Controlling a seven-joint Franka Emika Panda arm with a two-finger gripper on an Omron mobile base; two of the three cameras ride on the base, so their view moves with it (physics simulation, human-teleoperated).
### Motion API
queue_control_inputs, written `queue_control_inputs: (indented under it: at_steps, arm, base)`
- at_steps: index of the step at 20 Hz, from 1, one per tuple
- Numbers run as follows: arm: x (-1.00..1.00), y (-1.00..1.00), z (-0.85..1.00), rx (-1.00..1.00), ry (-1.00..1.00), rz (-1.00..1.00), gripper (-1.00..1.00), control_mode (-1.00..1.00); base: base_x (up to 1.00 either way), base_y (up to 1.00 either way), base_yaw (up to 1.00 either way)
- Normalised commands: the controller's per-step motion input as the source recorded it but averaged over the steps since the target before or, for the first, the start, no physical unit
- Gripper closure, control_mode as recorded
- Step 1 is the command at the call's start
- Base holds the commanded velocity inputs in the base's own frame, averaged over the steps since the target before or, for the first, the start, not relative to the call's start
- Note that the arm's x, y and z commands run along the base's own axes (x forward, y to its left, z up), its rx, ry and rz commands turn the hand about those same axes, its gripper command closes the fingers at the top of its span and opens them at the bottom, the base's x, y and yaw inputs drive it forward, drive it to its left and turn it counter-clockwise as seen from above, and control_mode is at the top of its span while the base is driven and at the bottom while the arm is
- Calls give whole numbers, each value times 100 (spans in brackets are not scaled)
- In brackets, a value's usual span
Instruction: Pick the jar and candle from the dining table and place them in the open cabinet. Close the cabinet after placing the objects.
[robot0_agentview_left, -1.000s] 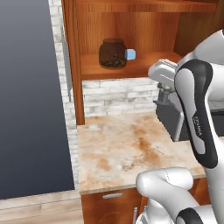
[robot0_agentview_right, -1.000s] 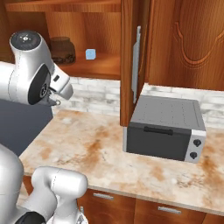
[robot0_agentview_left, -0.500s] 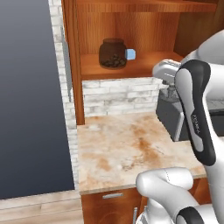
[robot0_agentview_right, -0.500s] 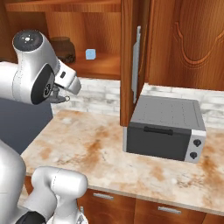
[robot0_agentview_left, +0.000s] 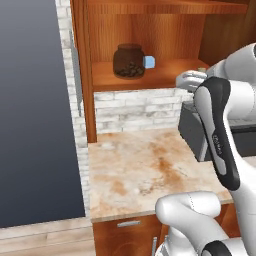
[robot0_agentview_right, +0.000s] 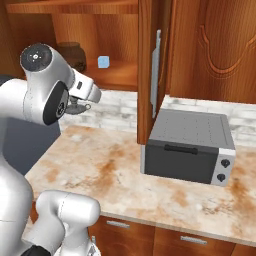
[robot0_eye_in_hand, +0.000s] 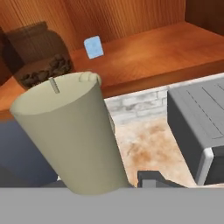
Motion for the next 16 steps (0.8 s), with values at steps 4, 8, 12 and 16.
queue_control_inputs:
  at_steps: [4,8,12,16]
  arm:
    - [39,-18,14,0,0,0,100,-100]
    - [44,-16,14,0,1,0,100,-100]
    - [46,-13,12,0,2,0,100,-100]
    - [52,-17,4,0,1,0,100,-100]
  base:
    - [0,0,0]
    - [0,0,0]
    - [0,0,0]
    - [0,0,0]
